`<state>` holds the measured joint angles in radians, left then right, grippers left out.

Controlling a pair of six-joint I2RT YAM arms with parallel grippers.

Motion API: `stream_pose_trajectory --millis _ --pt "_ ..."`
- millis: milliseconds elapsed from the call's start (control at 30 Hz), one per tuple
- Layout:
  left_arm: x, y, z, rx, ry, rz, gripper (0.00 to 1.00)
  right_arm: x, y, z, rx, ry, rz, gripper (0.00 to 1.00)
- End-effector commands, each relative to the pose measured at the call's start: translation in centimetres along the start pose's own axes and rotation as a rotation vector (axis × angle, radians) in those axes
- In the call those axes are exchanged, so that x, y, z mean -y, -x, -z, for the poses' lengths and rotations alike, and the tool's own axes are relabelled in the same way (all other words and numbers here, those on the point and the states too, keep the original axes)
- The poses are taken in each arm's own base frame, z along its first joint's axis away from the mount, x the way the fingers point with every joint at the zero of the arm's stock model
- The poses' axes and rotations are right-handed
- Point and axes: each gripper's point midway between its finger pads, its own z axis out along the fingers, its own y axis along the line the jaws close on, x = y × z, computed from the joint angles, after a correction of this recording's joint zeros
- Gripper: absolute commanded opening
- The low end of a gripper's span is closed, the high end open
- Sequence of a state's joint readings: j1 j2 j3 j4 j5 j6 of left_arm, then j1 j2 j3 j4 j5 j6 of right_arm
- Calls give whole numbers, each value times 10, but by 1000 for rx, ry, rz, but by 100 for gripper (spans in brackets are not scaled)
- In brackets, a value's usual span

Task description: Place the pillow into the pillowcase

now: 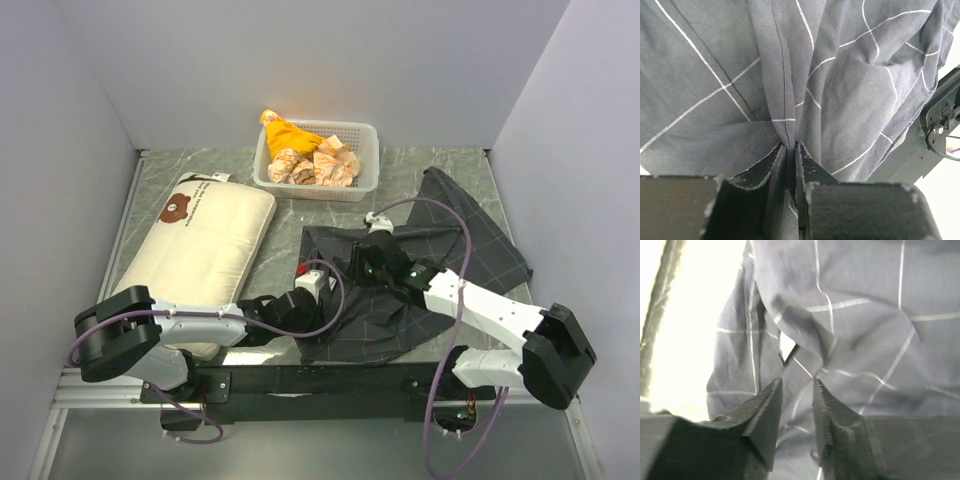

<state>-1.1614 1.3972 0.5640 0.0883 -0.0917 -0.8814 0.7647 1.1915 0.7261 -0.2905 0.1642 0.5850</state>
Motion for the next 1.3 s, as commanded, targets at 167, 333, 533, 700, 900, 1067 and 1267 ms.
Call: stream_pose_trajectory --millis 167,333,533,700,900,1067,1267 --pt "18 2 -1 17 -61 -13 17 2 -18 -45 -88 -74 93 44" --pt "21 1 -1 15 -69 -10 17 -3 -28 -59 -108 -56 107 55" --pt "24 -1 -2 11 -79 -16 17 -11 -33 -69 -122 -46 97 51" --pt "29 2 2 25 -84 -16 17 1 -42 -79 -143 -118 87 42" --pt "31 4 8 35 -81 -24 17 -5 -38 -74 -118 -89 47 27" --pt "31 16 20 80 -71 -9 19 -15 -11 -53 -55 -68 32 4" --pt "24 37 43 166 -6 53 51 -26 11 -23 -4 0 34 0"
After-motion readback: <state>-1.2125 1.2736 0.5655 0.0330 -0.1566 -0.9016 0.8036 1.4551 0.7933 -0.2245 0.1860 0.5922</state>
